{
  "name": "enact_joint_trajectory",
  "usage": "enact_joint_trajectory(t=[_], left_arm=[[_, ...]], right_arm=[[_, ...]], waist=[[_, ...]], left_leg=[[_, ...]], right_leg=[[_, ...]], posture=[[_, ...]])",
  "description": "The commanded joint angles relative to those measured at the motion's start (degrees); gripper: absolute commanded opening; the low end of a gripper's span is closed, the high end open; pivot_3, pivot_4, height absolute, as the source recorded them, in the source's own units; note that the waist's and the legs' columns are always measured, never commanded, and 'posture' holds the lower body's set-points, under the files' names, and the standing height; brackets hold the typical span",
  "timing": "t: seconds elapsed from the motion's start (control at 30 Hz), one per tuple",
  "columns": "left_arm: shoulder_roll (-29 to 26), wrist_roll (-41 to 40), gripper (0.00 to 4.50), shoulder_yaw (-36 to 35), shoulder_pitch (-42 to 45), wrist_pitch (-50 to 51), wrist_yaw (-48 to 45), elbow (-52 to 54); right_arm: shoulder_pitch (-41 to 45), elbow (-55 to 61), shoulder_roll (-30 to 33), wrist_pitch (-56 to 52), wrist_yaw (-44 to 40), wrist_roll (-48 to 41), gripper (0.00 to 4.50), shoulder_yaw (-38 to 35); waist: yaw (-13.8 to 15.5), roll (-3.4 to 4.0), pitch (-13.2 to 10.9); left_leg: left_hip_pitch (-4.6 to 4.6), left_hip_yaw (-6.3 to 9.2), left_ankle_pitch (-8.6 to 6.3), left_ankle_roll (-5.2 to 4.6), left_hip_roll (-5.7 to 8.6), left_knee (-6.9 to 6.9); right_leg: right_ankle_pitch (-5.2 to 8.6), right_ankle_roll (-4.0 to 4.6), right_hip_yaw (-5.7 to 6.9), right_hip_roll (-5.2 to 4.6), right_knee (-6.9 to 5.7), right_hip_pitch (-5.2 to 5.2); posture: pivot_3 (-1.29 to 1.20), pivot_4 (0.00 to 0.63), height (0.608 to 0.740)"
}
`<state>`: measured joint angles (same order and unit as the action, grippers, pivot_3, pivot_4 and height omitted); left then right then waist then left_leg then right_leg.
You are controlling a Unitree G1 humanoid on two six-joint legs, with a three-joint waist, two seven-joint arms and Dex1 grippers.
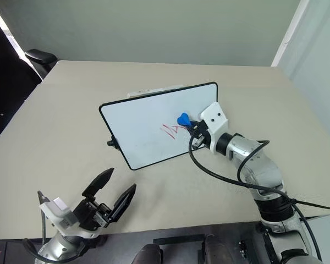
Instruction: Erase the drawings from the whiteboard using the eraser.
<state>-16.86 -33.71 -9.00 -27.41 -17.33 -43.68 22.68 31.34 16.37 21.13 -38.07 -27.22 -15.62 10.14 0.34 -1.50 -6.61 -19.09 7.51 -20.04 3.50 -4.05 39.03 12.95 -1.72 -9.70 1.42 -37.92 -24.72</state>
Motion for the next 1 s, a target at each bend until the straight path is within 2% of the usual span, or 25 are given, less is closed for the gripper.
enact_joint_trajectory(t=[0.03, 0.4, 0.7, 1.0], left_arm=[[-0.1, -0.7, 4.50, -1.0, -0.1, -0.5, -0.2, 0.7], [-0.1, -1.2, 4.50, -1.8, 0.3, -0.1, -0.4, 0.0], [-0.2, -1.3, 4.50, -2.2, 0.7, 0.0, -0.5, -0.4], [-0.3, -1.7, 4.50, -2.6, 0.9, 0.1, -0.8, -0.6]], right_arm=[[1.1, 0.2, -0.5, 2.5, 0.3, 1.6, 0.24, -0.1], [-1.0, -7.0, -0.2, 6.6, -0.2, 7.9, 0.24, 3.8], [-4.3, -6.1, 0.8, 7.1, -1.9, 9.5, 0.24, 4.3], [0.7, -4.0, -0.6, 6.4, -0.9, 8.0, 0.24, 0.0]], waist=[[0.0, 0.00, 0.0], [0.0, 0.00, 0.0], [0.0, 0.00, 0.0], [-0.1, 0.02, 0.0]], left_leg=[[-0.01, 0.00, 0.00, 0.00, 0.00, 0.01], [0.06, 0.00, 0.01, 0.03, 0.00, 0.02], [0.05, 0.00, 0.04, 0.08, 0.00, 0.04], [0.01, -0.01, 0.04, 0.08, 0.00, 0.02]], right_leg=[[-0.01, -0.02, 0.00, 0.00, 0.00, 0.00], [-0.02, -0.02, 0.00, -0.03, -0.01, 0.03], [-0.05, 0.00, 0.00, -0.03, 0.00, 0.06], [-0.05, -0.01, 0.00, -0.03, 0.01, 0.00]], posture=[[0.00, 0.150, 0.740], [0.00, 0.150, 0.740], [0.00, 0.150, 0.740], [0.00, 0.150, 0.740]])
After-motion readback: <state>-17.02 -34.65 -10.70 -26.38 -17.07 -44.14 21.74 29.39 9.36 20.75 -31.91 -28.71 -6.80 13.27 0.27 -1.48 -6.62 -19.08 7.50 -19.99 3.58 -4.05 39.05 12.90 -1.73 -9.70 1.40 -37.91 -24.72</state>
